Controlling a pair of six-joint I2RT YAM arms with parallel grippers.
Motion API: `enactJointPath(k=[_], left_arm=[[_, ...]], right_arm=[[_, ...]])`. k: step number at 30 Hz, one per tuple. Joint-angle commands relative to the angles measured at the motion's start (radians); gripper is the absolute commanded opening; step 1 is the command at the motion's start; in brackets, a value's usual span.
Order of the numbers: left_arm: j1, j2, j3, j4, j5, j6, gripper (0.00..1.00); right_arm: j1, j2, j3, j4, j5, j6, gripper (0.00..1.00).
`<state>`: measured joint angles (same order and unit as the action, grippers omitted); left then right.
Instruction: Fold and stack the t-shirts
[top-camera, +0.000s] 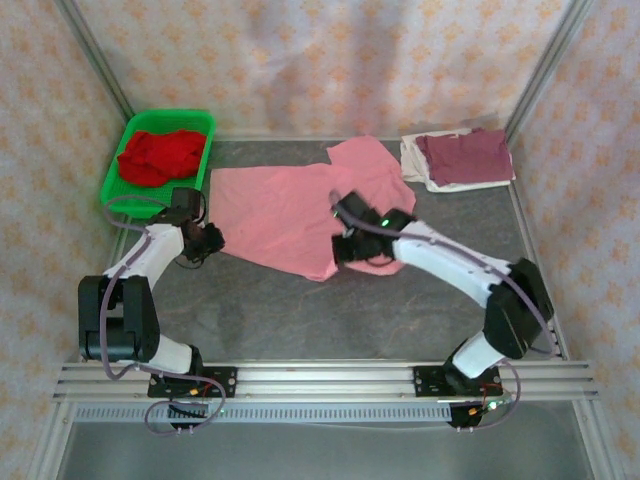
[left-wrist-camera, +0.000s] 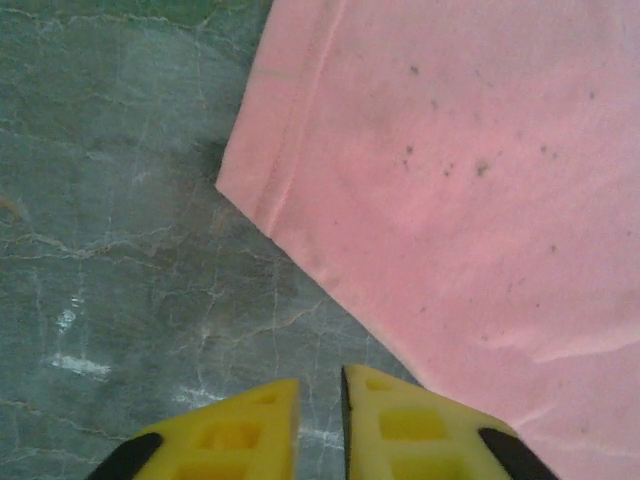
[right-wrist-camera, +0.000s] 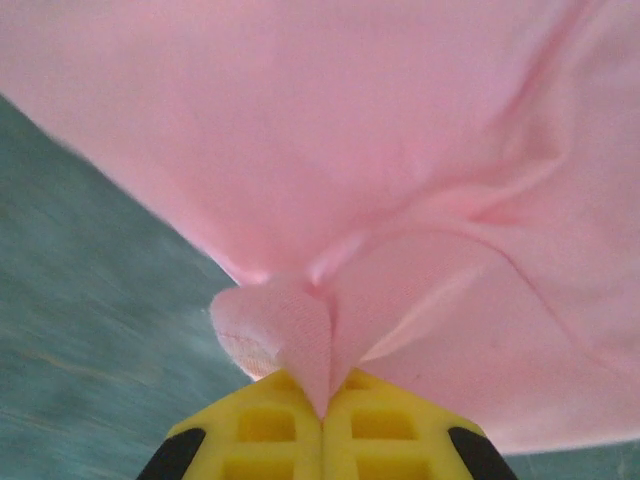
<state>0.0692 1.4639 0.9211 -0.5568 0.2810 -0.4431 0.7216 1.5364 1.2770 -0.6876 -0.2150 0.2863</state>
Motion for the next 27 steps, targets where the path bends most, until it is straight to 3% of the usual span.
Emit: enactJointPath(k=[1, 6, 9, 14, 19, 21, 27], left_arm=[[0.004, 0.026, 0.036, 0.047, 0.01, 0.013, 0.25], [-0.006, 0.119, 0.127, 0.039, 0.072, 0.097, 0.26], [-0.037, 0.181, 0.176, 0.003, 0.05, 0.126, 0.27], [-0.099, 0.226, 0.194, 0.032, 0.01, 0.148, 0.32], [-0.202, 0.266, 0.285, 0.018, -0.016, 0.231, 0.34], [-0.283, 0.309, 0.354, -0.008, -0.037, 0.281, 0.47], [-0.445, 0.488, 0.49, -0.044, -0.125, 0.387, 0.67]], right_arm=[[-0.146, -0.034, 0.096, 0.024, -0.143, 0.122, 0.0], [-0.35, 0.099, 0.301, -0.002, -0.079, 0.111, 0.0], [-0.433, 0.201, 0.401, -0.028, -0.03, 0.087, 0.0], [-0.464, 0.401, 0.573, -0.104, -0.066, 0.066, 0.0], [-0.5, 0.517, 0.634, -0.076, -0.119, 0.143, 0.0], [-0.504, 0.546, 0.669, -0.076, -0.136, 0.15, 0.0], [-0.505, 0.527, 0.635, -0.023, -0.209, 0.172, 0.0]])
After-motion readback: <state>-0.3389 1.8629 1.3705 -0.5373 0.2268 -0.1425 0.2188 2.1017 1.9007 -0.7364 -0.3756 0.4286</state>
